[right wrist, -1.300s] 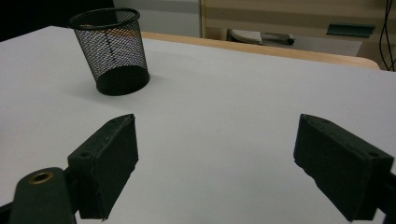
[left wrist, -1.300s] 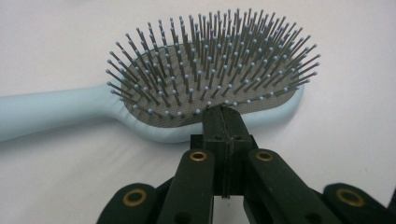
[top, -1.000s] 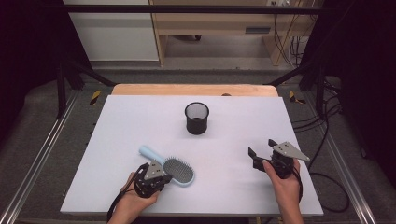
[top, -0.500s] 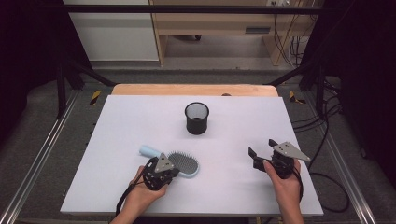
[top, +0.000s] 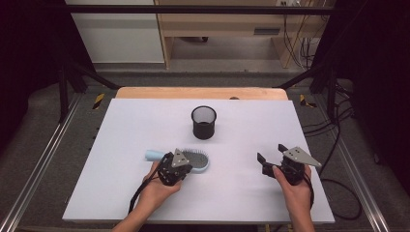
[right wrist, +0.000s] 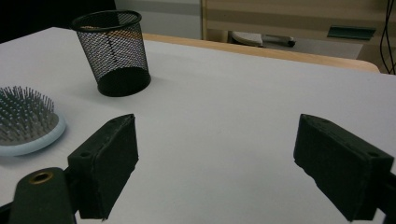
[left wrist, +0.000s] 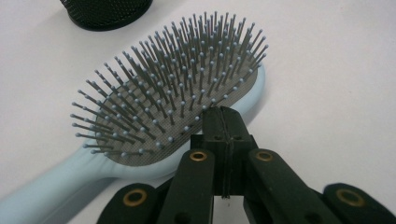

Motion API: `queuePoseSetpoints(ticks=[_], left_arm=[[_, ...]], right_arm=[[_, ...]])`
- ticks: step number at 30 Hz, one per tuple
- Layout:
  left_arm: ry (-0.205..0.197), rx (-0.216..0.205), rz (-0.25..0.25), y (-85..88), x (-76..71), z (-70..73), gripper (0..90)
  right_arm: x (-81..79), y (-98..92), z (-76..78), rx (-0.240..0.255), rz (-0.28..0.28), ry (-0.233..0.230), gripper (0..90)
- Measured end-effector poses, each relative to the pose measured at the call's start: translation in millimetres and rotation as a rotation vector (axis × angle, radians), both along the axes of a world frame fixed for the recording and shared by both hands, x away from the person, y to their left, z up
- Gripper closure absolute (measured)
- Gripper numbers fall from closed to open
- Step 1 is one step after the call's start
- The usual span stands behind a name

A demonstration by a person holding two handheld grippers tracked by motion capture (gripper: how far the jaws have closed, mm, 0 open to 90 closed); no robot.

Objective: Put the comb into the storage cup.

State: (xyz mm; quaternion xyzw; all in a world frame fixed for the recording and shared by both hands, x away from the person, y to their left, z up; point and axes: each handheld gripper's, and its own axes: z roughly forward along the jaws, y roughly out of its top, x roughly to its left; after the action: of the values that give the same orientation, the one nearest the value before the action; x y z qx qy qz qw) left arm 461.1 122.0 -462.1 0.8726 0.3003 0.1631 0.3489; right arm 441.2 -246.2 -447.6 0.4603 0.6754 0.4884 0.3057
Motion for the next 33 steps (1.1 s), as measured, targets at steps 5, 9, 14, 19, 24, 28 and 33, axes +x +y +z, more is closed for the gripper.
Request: queuePoseSetpoints(ticks=[5,9,14,19,24,28,33], left_arm=[[-0.003,0.008,0.002,-3.5,6.8,-0.2,90.0],[-0.007,0.008,0.006,-6.3,12.1,-0.4,90.0],[-0.010,0.006,0.010,-8.1,16.6,-0.7,90.0],[-0.005,-0.009,-0.003,-6.8,16.0,-0.6,90.0],[-0.022,-0.024,-0.025,3.1,8.5,8.2,90.0],[-0.045,-0.031,-0.027,16.9,4.9,19.9,90.0],[-0.080,-0.025,-0.006,43.4,14.9,36.4,90.0]], right_arm=[[-0.3,-0.4,0.2,0.000,0.000,0.000,13.7],[-0.2,-0.4,0.3,-0.001,0.001,0.000,13.7],[-0.3,-0.7,0.4,0.000,0.000,0.000,13.7],[-0.2,-1.0,0.3,-0.002,0.000,-0.001,13.7],[-0.5,-1.0,0.5,-0.001,0.000,0.000,13.7],[-0.8,-0.8,0.7,-0.002,-0.001,-0.001,13.7],[-0.6,-0.5,0.5,-0.004,0.000,-0.001,13.7]])
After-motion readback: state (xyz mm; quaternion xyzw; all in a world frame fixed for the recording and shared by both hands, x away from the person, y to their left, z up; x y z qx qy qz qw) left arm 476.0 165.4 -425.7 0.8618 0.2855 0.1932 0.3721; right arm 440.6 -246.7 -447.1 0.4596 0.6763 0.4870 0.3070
